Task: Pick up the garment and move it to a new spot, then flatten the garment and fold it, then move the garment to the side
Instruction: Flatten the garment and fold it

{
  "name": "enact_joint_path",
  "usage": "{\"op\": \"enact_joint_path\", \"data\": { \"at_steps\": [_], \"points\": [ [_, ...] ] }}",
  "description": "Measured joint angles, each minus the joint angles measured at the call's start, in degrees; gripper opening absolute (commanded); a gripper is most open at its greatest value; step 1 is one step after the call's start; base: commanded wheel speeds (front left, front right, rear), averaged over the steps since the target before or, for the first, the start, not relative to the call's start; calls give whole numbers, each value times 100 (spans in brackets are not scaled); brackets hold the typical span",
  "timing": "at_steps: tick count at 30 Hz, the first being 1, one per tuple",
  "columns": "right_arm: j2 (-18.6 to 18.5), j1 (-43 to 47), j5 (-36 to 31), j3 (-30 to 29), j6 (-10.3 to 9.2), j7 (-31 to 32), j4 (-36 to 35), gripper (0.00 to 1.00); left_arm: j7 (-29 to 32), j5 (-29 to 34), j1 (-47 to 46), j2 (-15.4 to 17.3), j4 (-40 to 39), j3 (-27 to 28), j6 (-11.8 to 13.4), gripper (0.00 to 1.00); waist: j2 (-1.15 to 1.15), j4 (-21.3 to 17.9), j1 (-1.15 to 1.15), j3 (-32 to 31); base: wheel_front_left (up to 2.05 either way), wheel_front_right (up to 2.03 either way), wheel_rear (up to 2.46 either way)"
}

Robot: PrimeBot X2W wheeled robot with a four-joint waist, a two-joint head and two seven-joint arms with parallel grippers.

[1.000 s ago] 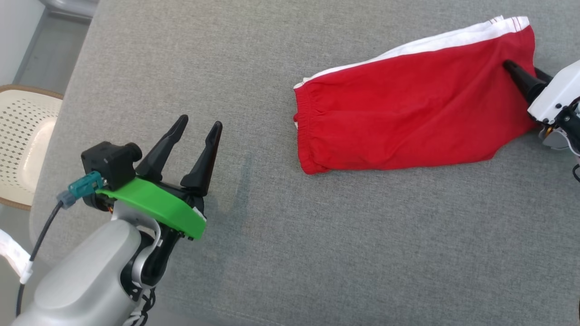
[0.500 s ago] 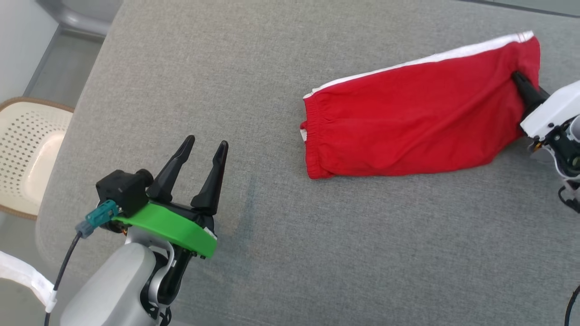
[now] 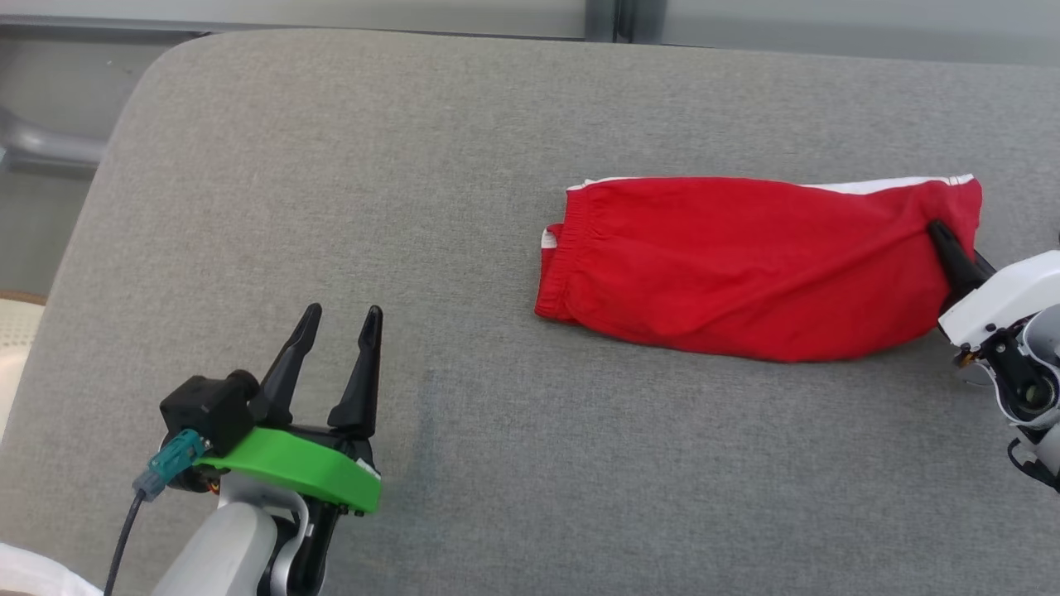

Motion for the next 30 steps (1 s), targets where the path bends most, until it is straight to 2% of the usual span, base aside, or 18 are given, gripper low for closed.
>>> {"op": "enact_joint_path", "data": {
  "at_steps": [4,8,13,16,23,25,27,30],
  "points": [
    [-149,90,-77,38,0,-63,20,0,-1,148,242,-85,-103,233,-46,100,0,-285,0,-135,0,0,0],
    [-261,96,-159,18,0,-141,42,0,0,592,415,-127,-164,422,-31,100,0,-484,0,-268,0,0,0],
    [-291,61,-495,105,0,-198,-26,0,-1,798,567,-342,-160,666,-86,100,0,-555,0,-455,0,0,0],
    [-186,-148,-822,260,0,-220,-110,0,-1,927,672,-432,-96,767,-144,100,0,-534,0,-539,0,0,0],
    [526,-810,-1478,856,0,49,-160,0,-1,1070,693,-639,91,846,-339,100,0,-304,0,-584,0,0,0],
    [767,-945,-1578,1002,1,224,73,0,-1,1081,692,-688,183,848,-387,100,0,-201,0,-584,0,0,0],
    [969,-1021,-1655,1089,0,324,335,7,-1,1111,690,-714,250,850,-421,100,0,-100,0,-580,0,0,0],
    [1308,-1073,-1684,1220,0,520,728,8,-1,1120,675,-753,355,831,-457,100,0,68,0,-563,0,0,0]
  ]
}}
